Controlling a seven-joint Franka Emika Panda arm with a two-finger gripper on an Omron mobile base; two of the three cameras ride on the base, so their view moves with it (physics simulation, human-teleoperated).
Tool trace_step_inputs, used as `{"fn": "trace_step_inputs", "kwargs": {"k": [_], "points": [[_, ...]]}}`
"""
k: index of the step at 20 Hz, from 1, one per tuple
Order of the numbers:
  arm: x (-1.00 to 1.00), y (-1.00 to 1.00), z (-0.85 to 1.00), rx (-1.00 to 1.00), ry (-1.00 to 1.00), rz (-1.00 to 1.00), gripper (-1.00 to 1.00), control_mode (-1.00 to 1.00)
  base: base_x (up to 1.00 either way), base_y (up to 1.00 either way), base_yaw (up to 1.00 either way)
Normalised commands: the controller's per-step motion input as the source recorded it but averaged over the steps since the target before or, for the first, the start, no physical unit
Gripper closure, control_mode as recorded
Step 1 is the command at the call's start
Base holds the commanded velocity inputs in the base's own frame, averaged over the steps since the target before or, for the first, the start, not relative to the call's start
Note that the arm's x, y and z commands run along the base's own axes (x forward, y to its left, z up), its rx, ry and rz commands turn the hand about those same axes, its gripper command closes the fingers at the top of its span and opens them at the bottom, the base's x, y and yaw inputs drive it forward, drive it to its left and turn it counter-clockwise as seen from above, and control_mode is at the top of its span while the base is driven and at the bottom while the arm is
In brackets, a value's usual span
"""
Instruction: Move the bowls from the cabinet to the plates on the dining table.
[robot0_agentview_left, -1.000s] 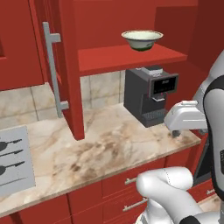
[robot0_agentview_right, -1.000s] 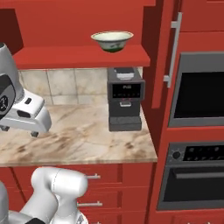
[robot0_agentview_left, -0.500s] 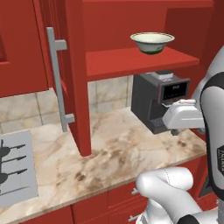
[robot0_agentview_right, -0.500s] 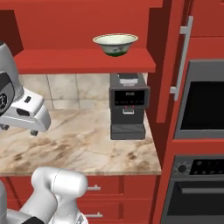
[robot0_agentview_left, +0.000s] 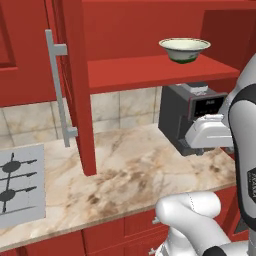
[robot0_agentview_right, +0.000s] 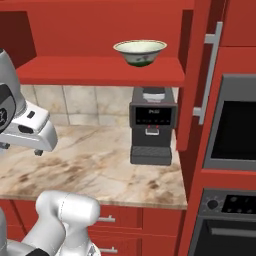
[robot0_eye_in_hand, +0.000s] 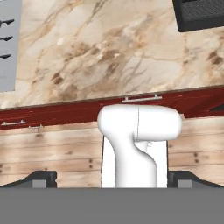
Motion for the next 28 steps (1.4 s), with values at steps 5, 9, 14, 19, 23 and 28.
{"fn": "trace_step_inputs", "kwargs": {"k": [5,9,14,19,23,28], "points": [[0.00,0.00,0.00,0.00,0.00,0.00,-1.00,1.00,0.66,-0.47,0.08],[0.00,0.00,0.00,0.00,0.00,0.00,-1.00,1.00,0.99,-0.49,-0.04],[0.00,0.00,0.00,0.00,0.00,0.00,-1.00,1.00,0.07,-0.15,-0.02],[0.00,0.00,0.00,0.00,0.00,0.00,-1.00,1.00,-0.33,-0.20,0.00],[0.00,0.00,0.00,0.00,0.00,0.00,-1.00,1.00,-0.24,-0.55,-0.03],[0.00,0.00,0.00,0.00,0.00,0.00,-1.00,1.00,0.46,-0.79,-0.09]]}}
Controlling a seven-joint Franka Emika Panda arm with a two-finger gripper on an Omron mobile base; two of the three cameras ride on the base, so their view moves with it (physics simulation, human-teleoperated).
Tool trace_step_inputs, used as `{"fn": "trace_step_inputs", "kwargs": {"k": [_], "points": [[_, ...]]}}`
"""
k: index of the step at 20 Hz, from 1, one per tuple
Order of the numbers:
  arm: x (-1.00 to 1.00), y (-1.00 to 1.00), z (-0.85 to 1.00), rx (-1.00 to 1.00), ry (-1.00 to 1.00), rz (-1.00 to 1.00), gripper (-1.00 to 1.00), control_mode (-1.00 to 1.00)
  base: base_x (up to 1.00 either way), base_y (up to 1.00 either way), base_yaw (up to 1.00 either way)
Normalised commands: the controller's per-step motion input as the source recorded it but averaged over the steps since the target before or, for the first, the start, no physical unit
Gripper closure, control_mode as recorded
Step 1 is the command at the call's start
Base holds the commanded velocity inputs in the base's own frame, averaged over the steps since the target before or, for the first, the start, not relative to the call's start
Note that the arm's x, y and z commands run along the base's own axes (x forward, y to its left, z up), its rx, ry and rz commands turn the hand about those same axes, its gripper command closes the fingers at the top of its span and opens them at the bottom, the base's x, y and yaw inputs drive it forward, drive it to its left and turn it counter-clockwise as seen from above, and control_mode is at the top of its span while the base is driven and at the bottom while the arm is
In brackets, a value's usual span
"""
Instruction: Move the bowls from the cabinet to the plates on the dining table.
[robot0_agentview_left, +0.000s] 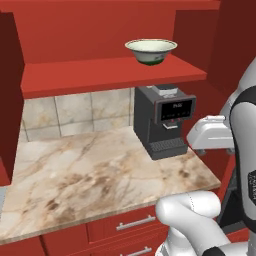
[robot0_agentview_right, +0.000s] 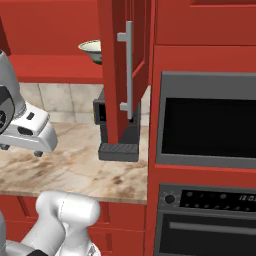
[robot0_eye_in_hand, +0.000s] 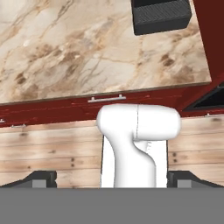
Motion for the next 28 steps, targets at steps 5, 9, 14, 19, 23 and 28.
{"fn": "trace_step_inputs", "kwargs": {"k": [5,9,14,19,23,28], "points": [[0.00,0.00,0.00,0.00,0.00,0.00,-1.00,1.00,0.70,-0.11,-0.02],[0.00,0.00,0.00,0.00,0.00,0.00,-1.00,1.00,0.31,0.12,-0.02],[0.00,0.00,0.00,0.00,0.00,0.00,-1.00,1.00,0.26,0.36,-0.05],[0.00,0.00,0.00,0.00,0.00,0.00,-1.00,1.00,0.13,0.71,-0.02],[0.00,0.00,0.00,0.00,0.00,0.00,-1.00,1.00,-0.02,0.94,0.00],[0.00,0.00,0.00,0.00,0.00,0.00,-1.00,1.00,0.38,0.62,0.00]]}}
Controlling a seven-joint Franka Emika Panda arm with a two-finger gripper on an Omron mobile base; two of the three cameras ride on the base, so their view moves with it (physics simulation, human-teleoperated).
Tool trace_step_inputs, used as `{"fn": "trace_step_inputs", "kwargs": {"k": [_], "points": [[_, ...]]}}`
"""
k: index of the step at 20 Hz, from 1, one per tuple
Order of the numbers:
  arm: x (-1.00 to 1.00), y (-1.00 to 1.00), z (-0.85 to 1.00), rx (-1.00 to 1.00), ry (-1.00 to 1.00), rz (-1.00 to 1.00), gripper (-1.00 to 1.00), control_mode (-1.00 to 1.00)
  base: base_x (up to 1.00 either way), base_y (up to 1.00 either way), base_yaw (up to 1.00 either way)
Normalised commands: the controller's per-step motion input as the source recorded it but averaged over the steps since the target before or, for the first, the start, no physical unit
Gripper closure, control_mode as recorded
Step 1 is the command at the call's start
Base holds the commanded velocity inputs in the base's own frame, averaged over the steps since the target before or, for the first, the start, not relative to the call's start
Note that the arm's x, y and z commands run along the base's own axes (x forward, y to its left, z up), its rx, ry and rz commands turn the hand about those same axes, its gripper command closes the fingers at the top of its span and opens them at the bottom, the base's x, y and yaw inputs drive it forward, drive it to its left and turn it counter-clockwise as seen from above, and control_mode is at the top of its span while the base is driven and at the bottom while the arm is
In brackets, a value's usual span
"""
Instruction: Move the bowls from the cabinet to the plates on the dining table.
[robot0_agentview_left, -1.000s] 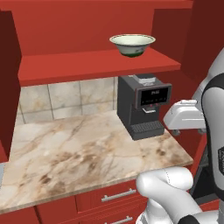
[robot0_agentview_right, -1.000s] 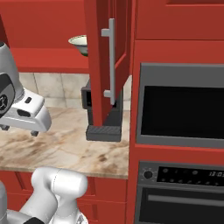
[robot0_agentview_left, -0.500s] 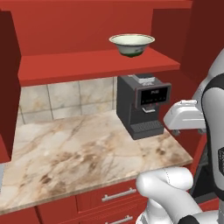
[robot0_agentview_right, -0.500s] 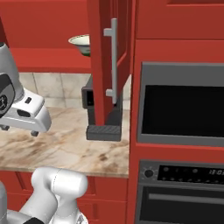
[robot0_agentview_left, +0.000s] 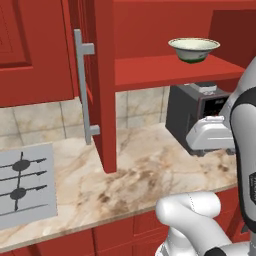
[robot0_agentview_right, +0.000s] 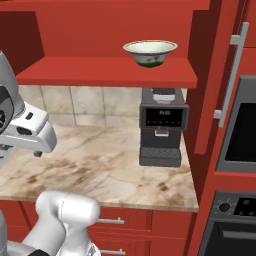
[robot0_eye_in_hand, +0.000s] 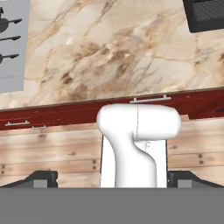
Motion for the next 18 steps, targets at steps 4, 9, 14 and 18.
{"fn": "trace_step_inputs", "kwargs": {"k": [4,9,14,18], "points": [[0.00,0.00,0.00,0.00,0.00,0.00,-1.00,1.00,1.00,-0.04,0.00],[0.00,0.00,0.00,0.00,0.00,0.00,-1.00,1.00,0.96,-0.33,0.00],[0.00,0.00,0.00,0.00,0.00,0.00,-1.00,1.00,0.84,-0.28,0.00],[0.00,0.00,0.00,0.00,0.00,0.00,-1.00,1.00,0.02,-0.01,0.00]]}}
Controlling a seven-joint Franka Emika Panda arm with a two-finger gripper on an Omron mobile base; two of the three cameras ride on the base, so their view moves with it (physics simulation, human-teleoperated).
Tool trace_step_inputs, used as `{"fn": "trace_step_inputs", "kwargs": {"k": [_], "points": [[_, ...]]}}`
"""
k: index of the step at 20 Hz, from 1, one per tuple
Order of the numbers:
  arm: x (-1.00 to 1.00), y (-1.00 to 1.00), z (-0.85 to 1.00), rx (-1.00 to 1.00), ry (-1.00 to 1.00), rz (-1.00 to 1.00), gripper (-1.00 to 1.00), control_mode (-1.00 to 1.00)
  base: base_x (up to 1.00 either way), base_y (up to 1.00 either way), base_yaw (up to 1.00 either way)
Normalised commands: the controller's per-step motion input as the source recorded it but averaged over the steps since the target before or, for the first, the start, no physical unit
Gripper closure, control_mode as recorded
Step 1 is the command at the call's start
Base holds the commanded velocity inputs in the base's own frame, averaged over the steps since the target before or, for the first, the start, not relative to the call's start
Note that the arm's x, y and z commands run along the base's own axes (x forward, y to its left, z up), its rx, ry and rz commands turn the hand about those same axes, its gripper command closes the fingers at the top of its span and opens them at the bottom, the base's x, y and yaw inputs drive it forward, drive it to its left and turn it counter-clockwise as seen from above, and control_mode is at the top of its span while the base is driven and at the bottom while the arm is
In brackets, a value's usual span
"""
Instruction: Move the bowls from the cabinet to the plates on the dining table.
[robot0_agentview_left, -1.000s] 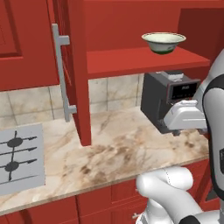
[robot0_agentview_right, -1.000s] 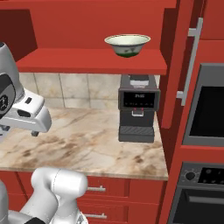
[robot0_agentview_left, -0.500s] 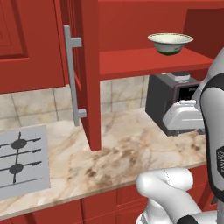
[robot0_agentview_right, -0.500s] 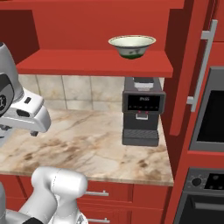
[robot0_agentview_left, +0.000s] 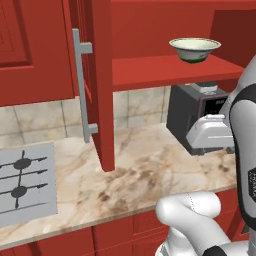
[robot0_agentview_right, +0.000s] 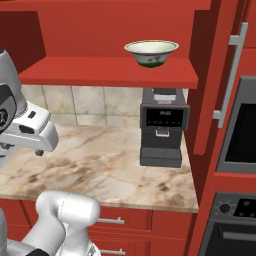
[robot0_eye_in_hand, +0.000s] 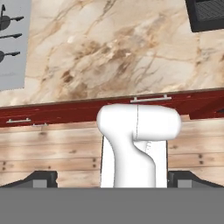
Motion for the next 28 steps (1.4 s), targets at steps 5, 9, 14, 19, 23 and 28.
{"fn": "trace_step_inputs", "kwargs": {"k": [5,9,14,19,23,28], "points": [[0.00,0.00,0.00,0.00,0.00,0.00,-1.00,1.00,0.06,-0.29,-0.05],[0.00,0.00,0.00,0.00,0.00,0.00,-1.00,1.00,0.35,-0.62,-0.15],[0.00,0.00,0.00,0.00,0.00,0.00,-1.00,1.00,0.64,-0.39,-0.11],[0.00,0.00,0.00,0.00,0.00,0.00,-1.00,1.00,0.79,-0.36,-0.12],[0.00,0.00,0.00,0.00,0.00,0.00,-1.00,1.00,0.59,-0.27,-0.27],[0.00,0.00,0.00,0.00,0.00,0.00,-1.00,1.00,0.96,-0.12,-0.37]]}}
